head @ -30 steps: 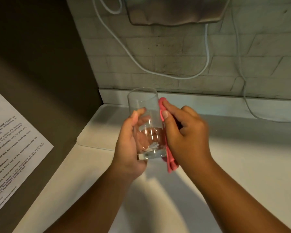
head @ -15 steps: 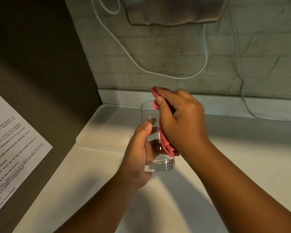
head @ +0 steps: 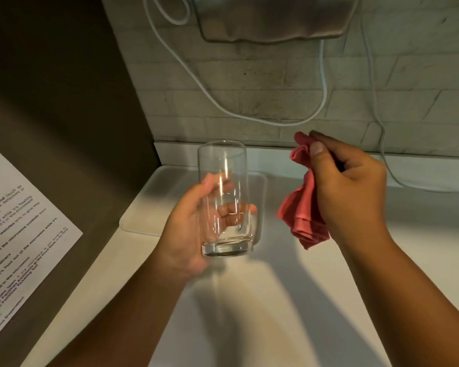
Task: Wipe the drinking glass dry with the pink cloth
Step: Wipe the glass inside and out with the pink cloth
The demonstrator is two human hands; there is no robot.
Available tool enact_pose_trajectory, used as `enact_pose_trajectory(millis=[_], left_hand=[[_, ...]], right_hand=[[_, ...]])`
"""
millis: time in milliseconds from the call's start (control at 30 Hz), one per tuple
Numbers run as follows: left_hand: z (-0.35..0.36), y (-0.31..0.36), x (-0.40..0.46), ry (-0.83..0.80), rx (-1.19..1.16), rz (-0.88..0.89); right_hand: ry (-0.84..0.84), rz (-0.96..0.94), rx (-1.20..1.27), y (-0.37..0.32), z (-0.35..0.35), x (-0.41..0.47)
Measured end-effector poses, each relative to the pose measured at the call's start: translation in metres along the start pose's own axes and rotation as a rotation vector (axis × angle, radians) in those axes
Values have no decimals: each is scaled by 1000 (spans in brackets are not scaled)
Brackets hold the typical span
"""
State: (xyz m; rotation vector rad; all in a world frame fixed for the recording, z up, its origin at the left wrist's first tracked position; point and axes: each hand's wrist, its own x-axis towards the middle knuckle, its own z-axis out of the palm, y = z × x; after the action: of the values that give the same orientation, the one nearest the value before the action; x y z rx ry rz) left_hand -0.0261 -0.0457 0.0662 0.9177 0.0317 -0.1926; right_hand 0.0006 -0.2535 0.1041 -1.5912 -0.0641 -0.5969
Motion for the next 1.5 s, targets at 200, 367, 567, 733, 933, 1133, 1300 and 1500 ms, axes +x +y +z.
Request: enact_pose_trajectory(millis=[200, 367, 567, 733, 933, 1133, 1300, 1500], left_hand=[[10, -13, 7, -10, -231, -10], [1, -31, 13, -23, -245, -41], [-8, -42, 13, -50, -238, -91], [-11, -49, 7, -134, -222, -167], [5, -52, 1, -40, -75, -81], [8, -40, 5, 65, -72, -26], [-1, -33, 11, 114, -82, -34], [-3, -36, 8, 117, -20, -85]], right_hand=[[-39, -61, -27, -4, 9, -16], [-80, -162, -119, 1, 13, -33], [-312, -503, -385, -3, 25, -74], [-349, -688, -599, -10, 39, -79], [-209, -481, -440, -10, 39, -26], [-121, -421, -317, -2, 42, -28], [-323, -505, -388, -6, 37, -64], [-444, -643, -500, -15, 36, -67]])
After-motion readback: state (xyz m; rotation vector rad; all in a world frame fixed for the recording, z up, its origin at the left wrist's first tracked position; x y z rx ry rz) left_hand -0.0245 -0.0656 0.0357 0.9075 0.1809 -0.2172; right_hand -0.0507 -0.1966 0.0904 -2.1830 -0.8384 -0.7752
